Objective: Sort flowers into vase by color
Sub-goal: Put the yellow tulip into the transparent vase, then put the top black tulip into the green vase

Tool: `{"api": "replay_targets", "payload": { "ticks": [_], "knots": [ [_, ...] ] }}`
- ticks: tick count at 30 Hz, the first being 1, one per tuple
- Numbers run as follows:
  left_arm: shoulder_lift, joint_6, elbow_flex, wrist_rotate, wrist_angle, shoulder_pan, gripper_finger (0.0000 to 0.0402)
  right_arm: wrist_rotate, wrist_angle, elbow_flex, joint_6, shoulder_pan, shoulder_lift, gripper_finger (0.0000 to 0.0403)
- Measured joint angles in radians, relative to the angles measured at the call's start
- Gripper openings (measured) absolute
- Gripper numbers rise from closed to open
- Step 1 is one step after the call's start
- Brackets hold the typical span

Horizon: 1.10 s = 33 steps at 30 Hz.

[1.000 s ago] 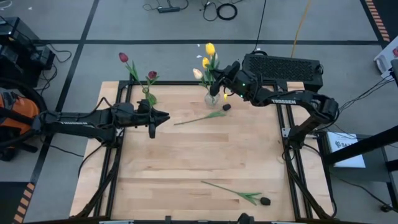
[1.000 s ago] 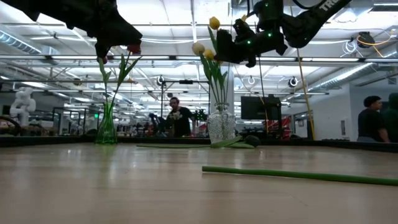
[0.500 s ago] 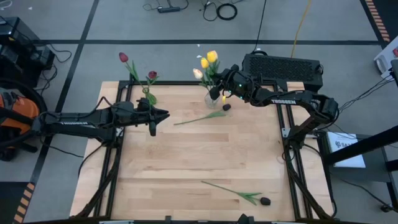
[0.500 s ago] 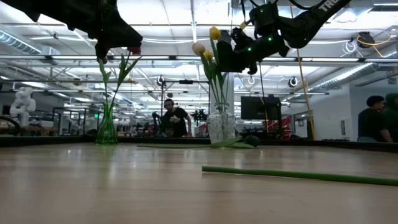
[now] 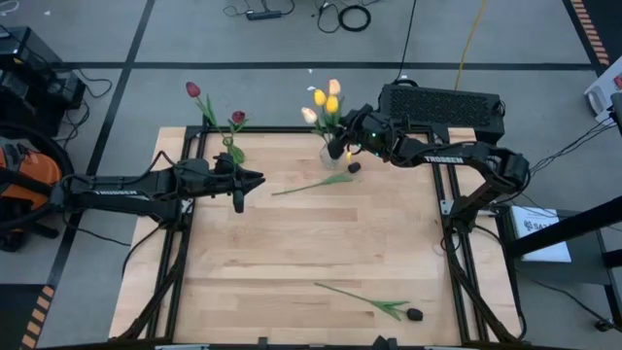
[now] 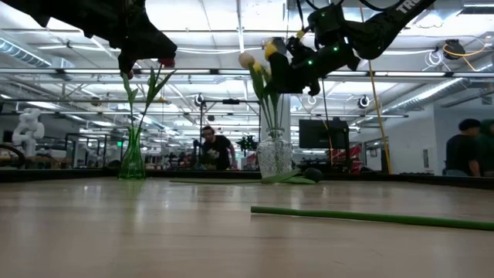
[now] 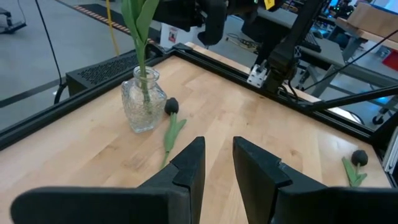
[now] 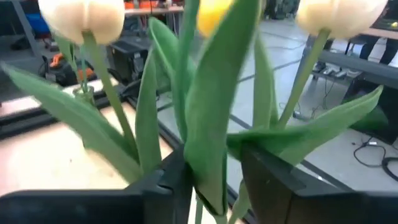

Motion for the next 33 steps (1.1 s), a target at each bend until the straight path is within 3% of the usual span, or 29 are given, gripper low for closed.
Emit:
{"api": "replay_targets", "payload": {
  "ticks": [12, 22, 27, 33],
  "knots": [
    [0.0, 0.001, 0.0, -0.038, 0.0, 0.0, 0.0088, 0.0, -0.306, 0.0, 0.013, 0.02, -0.162, 0.0186],
    [0.01, 0.001, 0.0, -0.039, 0.008, 0.0, 0.0088, 0.0, -0.725, 0.0, 0.253, 0.03, -0.382, 0.0187],
    [0.084, 0.001, 0.015, -0.039, 0.073, -0.001, 0.0088, -0.004, -0.934, 0.0, 0.285, 0.03, -0.451, 0.0178],
    [0.28, 0.001, 0.14, -0.043, 0.086, -0.001, 0.0088, -0.004, -1.083, 0.0, 0.269, 0.03, -0.511, 0.0169]
  ]
}}
